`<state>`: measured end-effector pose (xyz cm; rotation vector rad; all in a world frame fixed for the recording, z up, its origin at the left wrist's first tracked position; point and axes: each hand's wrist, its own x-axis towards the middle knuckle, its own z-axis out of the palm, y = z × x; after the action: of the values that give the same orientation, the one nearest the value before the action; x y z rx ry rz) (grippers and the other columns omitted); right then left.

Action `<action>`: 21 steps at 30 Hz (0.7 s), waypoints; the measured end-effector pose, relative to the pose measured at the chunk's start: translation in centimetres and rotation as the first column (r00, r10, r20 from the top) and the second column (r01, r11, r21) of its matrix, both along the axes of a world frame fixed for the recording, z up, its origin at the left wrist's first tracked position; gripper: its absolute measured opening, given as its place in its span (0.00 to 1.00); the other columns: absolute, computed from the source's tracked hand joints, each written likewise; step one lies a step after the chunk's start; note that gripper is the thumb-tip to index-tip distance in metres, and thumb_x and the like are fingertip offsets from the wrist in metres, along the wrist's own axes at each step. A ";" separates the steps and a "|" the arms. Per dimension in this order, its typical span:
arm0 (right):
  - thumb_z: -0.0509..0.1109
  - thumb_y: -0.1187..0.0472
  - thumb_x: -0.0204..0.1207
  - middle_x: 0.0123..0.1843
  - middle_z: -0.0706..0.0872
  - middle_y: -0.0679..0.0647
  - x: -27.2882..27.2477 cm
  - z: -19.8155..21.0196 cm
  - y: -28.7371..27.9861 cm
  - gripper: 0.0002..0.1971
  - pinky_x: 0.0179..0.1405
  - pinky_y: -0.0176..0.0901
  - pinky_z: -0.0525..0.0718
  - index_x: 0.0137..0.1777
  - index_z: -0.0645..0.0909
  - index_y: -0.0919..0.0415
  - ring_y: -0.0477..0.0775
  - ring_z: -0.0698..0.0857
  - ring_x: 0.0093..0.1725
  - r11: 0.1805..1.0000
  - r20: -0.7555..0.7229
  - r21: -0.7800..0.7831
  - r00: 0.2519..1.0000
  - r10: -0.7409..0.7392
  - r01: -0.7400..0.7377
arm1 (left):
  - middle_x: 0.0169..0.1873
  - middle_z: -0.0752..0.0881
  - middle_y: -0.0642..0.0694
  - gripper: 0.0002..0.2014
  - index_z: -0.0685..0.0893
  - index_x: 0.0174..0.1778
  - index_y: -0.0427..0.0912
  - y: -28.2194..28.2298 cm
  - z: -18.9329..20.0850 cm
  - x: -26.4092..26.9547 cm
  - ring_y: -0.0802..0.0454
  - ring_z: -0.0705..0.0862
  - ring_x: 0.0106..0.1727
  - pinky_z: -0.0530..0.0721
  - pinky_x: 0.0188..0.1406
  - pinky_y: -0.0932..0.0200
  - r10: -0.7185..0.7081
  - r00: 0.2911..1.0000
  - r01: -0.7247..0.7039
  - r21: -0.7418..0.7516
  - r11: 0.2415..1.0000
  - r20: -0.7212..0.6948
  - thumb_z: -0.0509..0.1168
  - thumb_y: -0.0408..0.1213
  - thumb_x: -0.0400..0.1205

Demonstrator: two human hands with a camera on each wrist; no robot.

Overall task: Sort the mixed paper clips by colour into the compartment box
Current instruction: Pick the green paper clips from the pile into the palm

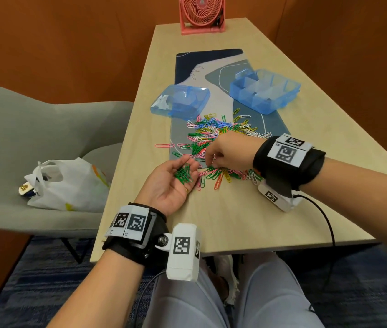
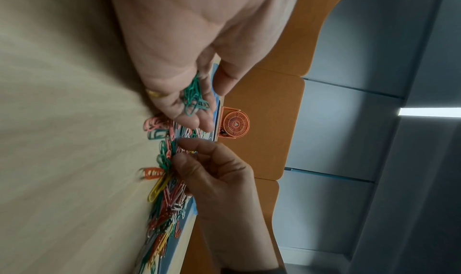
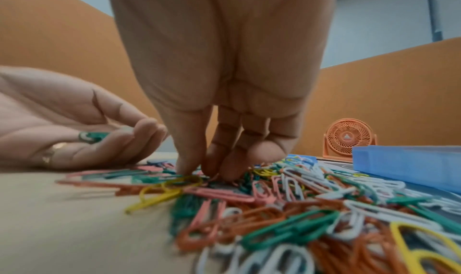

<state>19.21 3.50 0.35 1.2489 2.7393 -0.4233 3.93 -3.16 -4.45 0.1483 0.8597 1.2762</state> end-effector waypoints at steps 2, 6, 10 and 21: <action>0.73 0.61 0.76 0.33 0.72 0.37 -0.3 -0.1 0.2 0.10 0.29 0.31 0.67 0.56 0.87 0.54 0.47 0.75 0.41 1.000 0.027 -0.003 1.000 0.008 -0.008 | 0.38 0.83 0.40 0.09 0.80 0.45 0.34 0.0 0.0 0.0 0.52 0.87 0.30 0.85 0.31 0.64 -0.006 1.000 0.006 -0.002 1.000 -0.008 0.55 0.29 0.84; 0.76 0.60 0.73 0.34 0.75 0.41 -0.5 -0.1 0.6 0.11 0.30 0.31 0.70 0.55 0.86 0.57 0.48 0.77 0.42 1.000 0.087 -0.014 0.996 0.011 -0.010 | 0.39 0.83 0.40 0.09 0.80 0.45 0.34 0.1 -0.1 0.0 0.52 0.87 0.31 0.85 0.31 0.64 -0.010 1.000 0.010 0.001 1.000 -0.017 0.55 0.29 0.83; 0.77 0.62 0.72 0.38 0.80 0.46 -0.4 0.0 0.7 0.11 0.42 0.36 0.76 0.54 0.86 0.59 0.48 0.80 0.43 0.999 0.088 -0.037 0.996 -0.009 0.012 | 0.39 0.83 0.41 0.07 0.80 0.46 0.34 0.1 -0.2 -0.1 0.52 0.87 0.32 0.85 0.31 0.64 -0.027 1.000 0.027 0.013 1.000 -0.010 0.56 0.29 0.83; 0.71 0.62 0.72 0.34 0.81 0.46 -0.9 -0.3 0.6 0.03 0.31 0.37 0.74 0.43 0.85 0.55 0.51 0.79 0.37 0.993 0.124 0.094 0.991 0.057 -0.069 | 0.38 0.84 0.41 0.08 0.81 0.45 0.33 0.1 -0.2 -0.3 0.52 0.86 0.33 0.85 0.33 0.64 -0.044 0.999 0.044 0.022 0.999 -0.005 0.57 0.29 0.83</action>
<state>18.29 4.10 0.10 1.1641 2.7171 -0.2024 3.67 -3.09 -4.61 0.1872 0.8421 1.2451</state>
